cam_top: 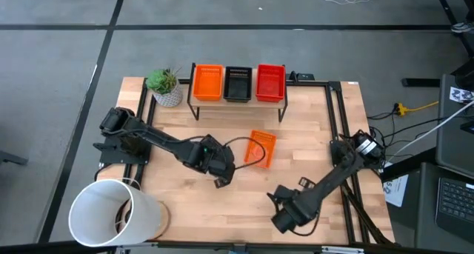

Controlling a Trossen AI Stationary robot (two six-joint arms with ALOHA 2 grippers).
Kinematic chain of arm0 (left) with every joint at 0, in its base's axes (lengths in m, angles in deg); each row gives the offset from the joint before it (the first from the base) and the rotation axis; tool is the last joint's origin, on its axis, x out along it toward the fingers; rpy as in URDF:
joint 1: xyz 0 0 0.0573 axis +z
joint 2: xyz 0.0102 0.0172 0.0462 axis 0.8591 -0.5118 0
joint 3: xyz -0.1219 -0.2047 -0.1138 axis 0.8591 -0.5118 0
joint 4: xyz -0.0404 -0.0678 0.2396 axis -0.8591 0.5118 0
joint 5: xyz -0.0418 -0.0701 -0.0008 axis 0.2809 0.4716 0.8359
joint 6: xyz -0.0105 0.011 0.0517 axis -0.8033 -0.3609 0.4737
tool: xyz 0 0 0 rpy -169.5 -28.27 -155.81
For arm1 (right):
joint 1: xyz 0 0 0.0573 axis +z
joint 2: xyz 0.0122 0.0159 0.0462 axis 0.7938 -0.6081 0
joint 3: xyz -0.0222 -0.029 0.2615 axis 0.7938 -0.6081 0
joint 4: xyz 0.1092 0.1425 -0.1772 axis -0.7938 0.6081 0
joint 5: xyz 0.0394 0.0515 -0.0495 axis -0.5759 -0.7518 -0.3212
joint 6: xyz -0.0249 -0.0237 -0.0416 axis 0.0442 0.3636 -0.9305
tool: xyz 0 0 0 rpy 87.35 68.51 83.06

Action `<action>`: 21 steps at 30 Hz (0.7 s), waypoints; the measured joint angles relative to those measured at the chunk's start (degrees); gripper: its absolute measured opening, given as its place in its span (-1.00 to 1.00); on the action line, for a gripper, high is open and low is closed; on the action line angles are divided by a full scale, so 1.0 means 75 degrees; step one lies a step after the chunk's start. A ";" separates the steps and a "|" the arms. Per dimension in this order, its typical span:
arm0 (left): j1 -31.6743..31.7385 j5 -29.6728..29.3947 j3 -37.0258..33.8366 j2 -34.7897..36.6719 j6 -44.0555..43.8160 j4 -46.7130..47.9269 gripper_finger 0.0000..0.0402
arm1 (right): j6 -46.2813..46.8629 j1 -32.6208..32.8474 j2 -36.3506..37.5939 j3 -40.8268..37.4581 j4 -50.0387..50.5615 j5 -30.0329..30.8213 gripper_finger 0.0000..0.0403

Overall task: Stack baskets on shelf by color
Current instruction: Stack the black bin on top of the black bin on the shelf

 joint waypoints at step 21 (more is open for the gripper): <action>0.0336 0.0747 -0.0012 -0.0878 -0.0424 0.0044 -0.28 | 0.0645 0.0327 0.0000 -0.0106 -0.0108 -0.0002 -0.74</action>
